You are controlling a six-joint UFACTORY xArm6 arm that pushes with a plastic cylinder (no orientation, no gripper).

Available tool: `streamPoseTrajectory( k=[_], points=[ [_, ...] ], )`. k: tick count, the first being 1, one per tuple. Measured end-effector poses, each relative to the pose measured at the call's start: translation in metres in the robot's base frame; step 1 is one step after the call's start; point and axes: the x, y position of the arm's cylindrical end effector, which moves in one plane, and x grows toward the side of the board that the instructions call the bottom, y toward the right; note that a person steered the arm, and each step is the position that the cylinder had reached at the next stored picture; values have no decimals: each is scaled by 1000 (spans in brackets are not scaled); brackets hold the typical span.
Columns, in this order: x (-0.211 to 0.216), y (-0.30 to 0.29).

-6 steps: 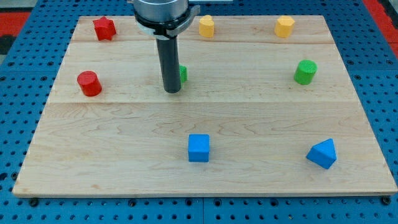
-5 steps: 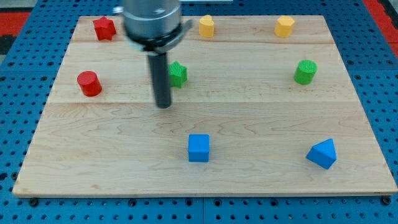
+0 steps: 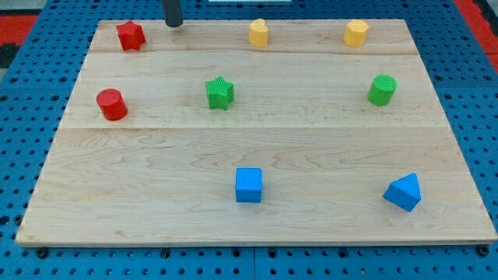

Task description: Push the red star closer to the green star

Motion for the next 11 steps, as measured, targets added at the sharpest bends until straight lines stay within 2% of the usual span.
streamPoseTrajectory(
  k=[2,3,4,6,7,8,9,10,11],
  points=[
    [25,-164],
    [28,-153],
    [36,-114],
    [82,-54],
    [77,-68],
    [46,-86],
    [37,-41],
    [47,-10],
    [76,-28]
  ],
)
